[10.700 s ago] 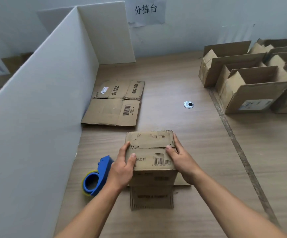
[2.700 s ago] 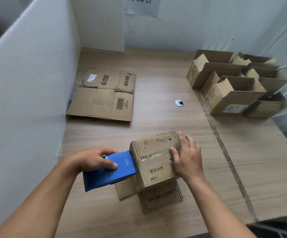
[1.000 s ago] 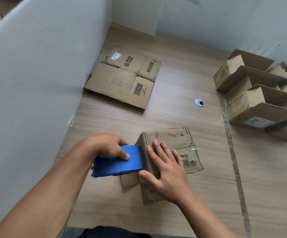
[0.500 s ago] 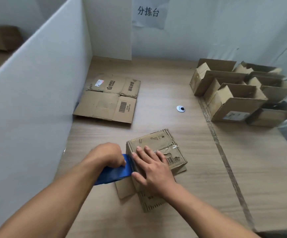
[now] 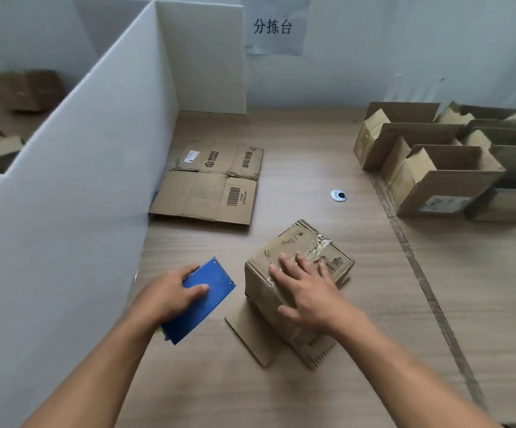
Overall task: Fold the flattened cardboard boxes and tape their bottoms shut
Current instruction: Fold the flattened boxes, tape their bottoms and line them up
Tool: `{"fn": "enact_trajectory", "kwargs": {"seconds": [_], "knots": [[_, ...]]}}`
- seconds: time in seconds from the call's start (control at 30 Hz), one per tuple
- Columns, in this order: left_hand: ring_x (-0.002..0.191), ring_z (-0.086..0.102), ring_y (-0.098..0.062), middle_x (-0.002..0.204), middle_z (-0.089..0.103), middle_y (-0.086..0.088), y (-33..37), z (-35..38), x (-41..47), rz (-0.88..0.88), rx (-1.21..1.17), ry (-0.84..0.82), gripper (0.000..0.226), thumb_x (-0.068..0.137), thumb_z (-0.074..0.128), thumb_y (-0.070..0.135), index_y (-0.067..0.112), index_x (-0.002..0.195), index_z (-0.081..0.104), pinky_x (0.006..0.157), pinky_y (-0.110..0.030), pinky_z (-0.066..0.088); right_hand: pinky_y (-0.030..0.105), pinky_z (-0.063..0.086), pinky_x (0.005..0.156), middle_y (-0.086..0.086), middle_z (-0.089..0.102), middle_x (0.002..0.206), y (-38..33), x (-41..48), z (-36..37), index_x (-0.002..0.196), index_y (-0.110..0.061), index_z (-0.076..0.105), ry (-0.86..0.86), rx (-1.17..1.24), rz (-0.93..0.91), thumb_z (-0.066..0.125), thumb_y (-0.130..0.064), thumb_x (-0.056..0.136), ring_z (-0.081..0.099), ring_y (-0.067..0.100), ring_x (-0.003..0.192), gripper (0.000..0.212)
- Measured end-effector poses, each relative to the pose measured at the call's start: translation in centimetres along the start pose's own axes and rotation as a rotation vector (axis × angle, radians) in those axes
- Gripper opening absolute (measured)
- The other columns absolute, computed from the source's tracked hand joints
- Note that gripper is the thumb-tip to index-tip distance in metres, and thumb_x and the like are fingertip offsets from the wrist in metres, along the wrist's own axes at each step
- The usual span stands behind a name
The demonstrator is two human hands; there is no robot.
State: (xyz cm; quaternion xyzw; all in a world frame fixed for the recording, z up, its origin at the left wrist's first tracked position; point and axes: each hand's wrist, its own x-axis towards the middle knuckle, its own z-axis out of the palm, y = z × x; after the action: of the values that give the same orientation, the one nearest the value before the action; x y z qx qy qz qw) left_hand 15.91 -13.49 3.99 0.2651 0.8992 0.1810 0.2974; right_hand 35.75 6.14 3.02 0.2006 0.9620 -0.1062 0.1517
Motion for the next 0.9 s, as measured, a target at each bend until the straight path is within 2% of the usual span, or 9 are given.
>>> {"fn": "enact_trajectory", "kwargs": {"seconds": [0.13,0.23,0.3,0.4,0.47,0.57,0.67,0.77,0.9], "knots": [[0.094,0.063,-0.010,0.110,0.067,0.016,-0.5,0.0,-0.2,0.027,-0.095,0.049,0.047,0.087,0.065,0.041,0.050,0.132,0.054,0.083,-0.032,0.052,0.063,-0.003,0.119,-0.011,-0.012,0.166,1.4,-0.2,-1.5,0.153,-0.052,0.007,-0.064,-0.014,0.061,0.054,-0.038,0.094,-0.015,0.027,0.152,0.076],[0.097,0.062,-0.009,0.109,0.066,0.016,-0.4,0.5,-0.4,0.049,-0.170,0.082,0.047,0.089,0.067,0.038,0.049,0.133,0.053,0.079,-0.027,0.047,0.066,-0.004,0.117,-0.008,-0.007,0.166,0.5,0.1,-0.6,0.151,-0.051,0.010,0.044,0.008,0.107,0.053,-0.057,0.090,-0.012,0.029,0.153,0.074],[0.097,0.062,-0.008,0.106,0.066,0.016,-0.2,0.8,-0.5,0.073,-0.209,0.103,0.048,0.089,0.068,0.036,0.048,0.133,0.054,0.080,-0.027,0.048,0.071,-0.001,0.112,-0.003,0.009,0.165,-0.4,0.6,0.9,0.149,-0.049,0.020,0.155,0.023,0.160,0.053,-0.071,0.083,0.002,0.034,0.152,0.077],[0.096,0.063,-0.008,0.108,0.068,0.014,0.1,1.1,-0.3,0.086,-0.227,0.117,0.048,0.089,0.068,0.037,0.047,0.134,0.054,0.083,-0.028,0.049,0.080,0.023,0.101,0.002,0.046,0.148,-0.6,1.3,2.6,0.140,-0.042,0.045,0.225,0.013,0.157,0.066,-0.065,0.072,0.039,0.041,0.137,0.075],[0.098,0.063,-0.008,0.111,0.068,0.014,0.2,1.2,-0.2,0.091,-0.224,0.126,0.050,0.090,0.068,0.038,0.048,0.136,0.052,0.085,-0.029,0.050,0.080,0.028,0.098,0.000,0.054,0.142,-0.2,1.3,3.1,0.135,-0.042,0.050,0.283,-0.002,0.127,0.062,-0.063,0.072,0.044,0.041,0.131,0.067],[0.096,0.063,-0.006,0.107,0.067,0.018,0.5,1.0,-0.2,0.135,-0.228,0.142,0.051,0.085,0.068,0.048,0.053,0.133,0.051,0.081,-0.025,0.048,0.076,0.034,0.096,-0.006,0.056,0.141,1.5,1.1,2.9,0.135,-0.046,0.047,0.293,-0.072,-0.077,0.042,-0.066,0.080,0.051,0.040,0.130,0.059],[0.092,0.064,-0.001,0.101,0.068,0.026,0.9,0.4,-0.5,0.196,-0.266,0.150,0.051,0.073,0.062,0.057,0.071,0.119,0.046,0.078,-0.022,0.050,0.070,0.041,0.097,-0.012,0.052,0.145,4.2,1.2,2.4,0.139,-0.050,0.041,0.210,-0.167,-0.253,0.037,-0.071,0.080,0.049,0.032,0.135,0.063],[0.087,0.063,0.002,0.098,0.067,0.029,1.2,0.0,-0.8,0.261,-0.251,0.147,0.058,0.078,0.072,0.048,0.076,0.118,0.040,0.075,-0.019,0.050,0.068,0.044,0.094,-0.013,0.050,0.148,6.2,1.9,1.4,0.143,-0.049,0.038,0.209,-0.217,-0.276,0.038,-0.068,0.080,0.042,0.026,0.139,0.066],[0.085,0.064,-0.008,0.102,0.068,0.012,1.5,0.0,-0.8,0.341,-0.213,0.125,0.070,0.084,0.077,0.027,0.069,0.125,0.039,0.076,-0.026,0.053,0.068,0.042,0.096,-0.013,0.047,0.150,6.8,1.3,1.2,0.144,-0.050,0.036,0.144,-0.166,-0.223,0.035,-0.063,0.081,0.041,0.029,0.140,0.064]]}}
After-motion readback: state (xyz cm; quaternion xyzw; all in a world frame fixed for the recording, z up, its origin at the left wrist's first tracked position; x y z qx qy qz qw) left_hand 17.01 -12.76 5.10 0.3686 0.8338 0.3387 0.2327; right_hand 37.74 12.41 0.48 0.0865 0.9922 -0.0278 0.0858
